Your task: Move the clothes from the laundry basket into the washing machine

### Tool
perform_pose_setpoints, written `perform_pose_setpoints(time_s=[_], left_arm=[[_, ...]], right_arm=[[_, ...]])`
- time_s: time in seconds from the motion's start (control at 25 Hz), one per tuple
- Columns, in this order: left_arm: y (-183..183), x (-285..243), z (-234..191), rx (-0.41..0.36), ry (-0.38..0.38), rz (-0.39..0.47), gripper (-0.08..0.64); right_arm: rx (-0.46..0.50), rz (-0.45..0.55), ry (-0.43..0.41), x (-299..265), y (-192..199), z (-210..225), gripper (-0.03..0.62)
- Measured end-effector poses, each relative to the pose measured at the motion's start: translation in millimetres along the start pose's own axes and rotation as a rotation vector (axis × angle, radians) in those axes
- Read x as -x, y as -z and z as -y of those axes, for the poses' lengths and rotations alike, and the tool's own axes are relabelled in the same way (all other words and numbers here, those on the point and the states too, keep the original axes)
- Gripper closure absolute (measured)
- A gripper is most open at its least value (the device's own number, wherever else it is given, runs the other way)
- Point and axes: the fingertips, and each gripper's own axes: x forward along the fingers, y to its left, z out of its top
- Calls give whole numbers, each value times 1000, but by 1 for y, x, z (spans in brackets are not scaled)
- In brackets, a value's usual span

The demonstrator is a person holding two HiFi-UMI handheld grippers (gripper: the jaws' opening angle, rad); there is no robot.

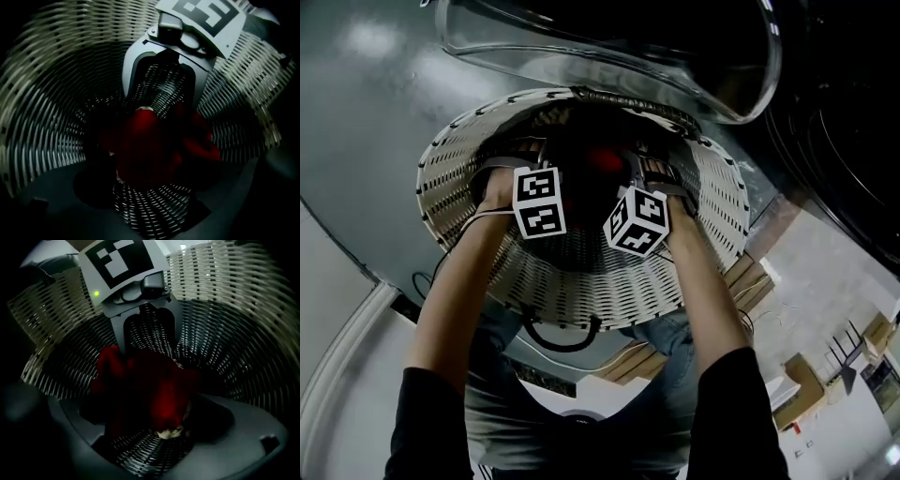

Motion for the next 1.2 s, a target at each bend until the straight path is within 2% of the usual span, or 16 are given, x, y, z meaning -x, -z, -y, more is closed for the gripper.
perform_pose_setpoints(time_s=[0.2, 0.4, 0.72, 0.76, 0.84, 0.92, 1.0, 1.2], left_arm=[[6, -29, -6, -53, 5, -42, 80], [11, -57, -14, -121, -24, -76, 32], [16, -91, -14, -138, 56, -94, 27], [16, -91, -12, -134, 58, -101, 32], [15, -89, -5, -135, 64, -117, 130], [14, -84, 6, -131, 74, -126, 322], [12, -78, 15, -95, 73, -120, 423], [3, -46, 12, -32, 4, -91, 449]], right_arm=[[56, -20, -21, -35, 8, 2, 39], [71, -16, -27, -63, 17, 10, 6], [89, -28, -74, -103, 31, 9, 9], [90, -37, -80, -103, 32, 7, 26], [101, -60, -69, -100, 33, 4, 139], [112, -75, -26, -93, 34, 3, 348], [102, -81, -11, -85, 34, -2, 417], [57, -63, 5, -55, 23, -5, 457]])
